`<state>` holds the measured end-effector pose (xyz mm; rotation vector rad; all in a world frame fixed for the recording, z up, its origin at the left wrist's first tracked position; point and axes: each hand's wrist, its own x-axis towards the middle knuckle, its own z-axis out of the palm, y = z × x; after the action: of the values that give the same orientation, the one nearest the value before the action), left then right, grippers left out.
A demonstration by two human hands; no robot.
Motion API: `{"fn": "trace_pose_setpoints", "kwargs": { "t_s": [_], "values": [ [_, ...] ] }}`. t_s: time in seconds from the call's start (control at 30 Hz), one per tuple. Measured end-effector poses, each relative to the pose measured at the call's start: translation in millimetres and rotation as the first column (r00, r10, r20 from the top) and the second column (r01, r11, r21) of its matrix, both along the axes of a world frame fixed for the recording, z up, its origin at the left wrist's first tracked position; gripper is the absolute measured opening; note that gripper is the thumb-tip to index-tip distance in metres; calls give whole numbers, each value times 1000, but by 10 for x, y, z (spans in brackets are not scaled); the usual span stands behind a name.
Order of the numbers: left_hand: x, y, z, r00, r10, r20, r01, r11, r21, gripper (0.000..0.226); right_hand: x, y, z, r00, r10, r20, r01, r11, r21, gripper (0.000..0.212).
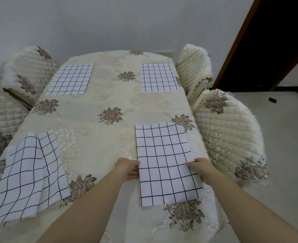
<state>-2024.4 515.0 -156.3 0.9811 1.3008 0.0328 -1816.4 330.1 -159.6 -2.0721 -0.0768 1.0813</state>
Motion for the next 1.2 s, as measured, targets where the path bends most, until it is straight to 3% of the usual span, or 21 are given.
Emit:
{"fn": "trace_pose_setpoints", "kwargs": {
  "t_s": [0.17, 0.23, 0.3, 0.37, 0.8, 1.2],
  "values": [
    [-7, -124, 28, 992, -96, -82, 99, 995, 29, 19, -5, -160, -52, 998, 43, 46, -40, 997, -60, 32],
    [32, -186, 18, 995, -66, -77, 69, 997, 40, 9, 3, -201, -53, 999, 28, 21, -27, 999, -44, 17],
    [82, -228, -1, 999, -20, -46, 23, 998, 57, 4, 62, -250, -119, 1000, 28, -2, -28, 999, -16, 33],
    [154, -263, -23, 1000, 14, -20, -12, 997, 80, 4, 132, -299, -126, 999, 31, 14, -31, 1000, -8, 35],
    [647, -189, 16, 992, 126, 12, -125, 971, 203, 9, 661, -134, -85, 997, 68, 38, -70, 996, 58, 21],
    [1037, 297, 33, 987, 154, 39, -159, 952, 263, 9, 969, 372, -24, 998, -43, 36, 37, 987, 159, 10]
  ]
}}
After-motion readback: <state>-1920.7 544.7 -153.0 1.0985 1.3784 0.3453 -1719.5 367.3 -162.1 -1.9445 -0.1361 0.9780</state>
